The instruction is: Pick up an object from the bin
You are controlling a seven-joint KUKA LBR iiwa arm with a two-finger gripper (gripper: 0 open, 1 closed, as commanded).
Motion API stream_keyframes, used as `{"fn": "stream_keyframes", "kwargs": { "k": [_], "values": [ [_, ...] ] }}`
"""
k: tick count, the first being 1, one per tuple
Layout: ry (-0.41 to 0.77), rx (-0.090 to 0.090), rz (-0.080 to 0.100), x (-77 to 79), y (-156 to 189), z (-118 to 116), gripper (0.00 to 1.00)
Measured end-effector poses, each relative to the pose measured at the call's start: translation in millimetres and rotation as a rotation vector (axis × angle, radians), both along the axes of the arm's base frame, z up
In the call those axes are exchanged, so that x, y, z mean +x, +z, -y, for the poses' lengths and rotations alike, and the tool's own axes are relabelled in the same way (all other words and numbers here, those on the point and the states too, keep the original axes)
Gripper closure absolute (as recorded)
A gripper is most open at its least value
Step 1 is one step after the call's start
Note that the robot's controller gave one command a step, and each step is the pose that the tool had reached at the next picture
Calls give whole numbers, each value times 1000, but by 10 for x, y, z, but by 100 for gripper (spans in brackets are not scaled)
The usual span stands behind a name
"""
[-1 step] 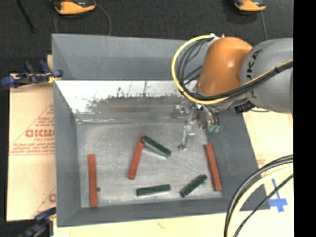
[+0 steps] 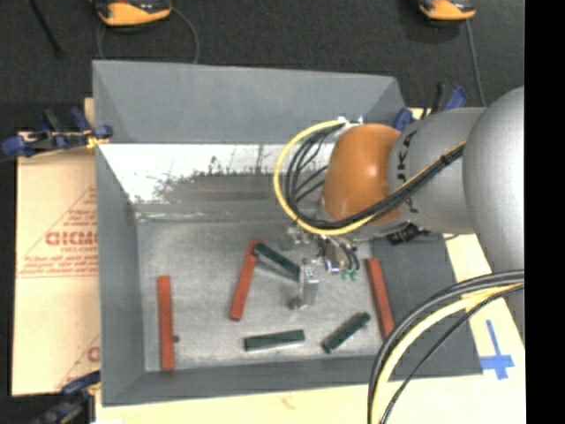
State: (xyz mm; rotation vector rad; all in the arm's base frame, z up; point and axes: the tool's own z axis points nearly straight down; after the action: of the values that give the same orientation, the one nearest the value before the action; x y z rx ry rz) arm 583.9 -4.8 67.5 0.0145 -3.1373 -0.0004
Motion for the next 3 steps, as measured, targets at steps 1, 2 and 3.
{"fn": "stream_keyframes", "kwargs": {
  "k": [1,2,3],
  "values": [
    [0,-1,8,30,49,12,100],
    [526,0,8,-8,69,-71,100],
    [1041,2,10,280,113,-748,100]
  ]
}}
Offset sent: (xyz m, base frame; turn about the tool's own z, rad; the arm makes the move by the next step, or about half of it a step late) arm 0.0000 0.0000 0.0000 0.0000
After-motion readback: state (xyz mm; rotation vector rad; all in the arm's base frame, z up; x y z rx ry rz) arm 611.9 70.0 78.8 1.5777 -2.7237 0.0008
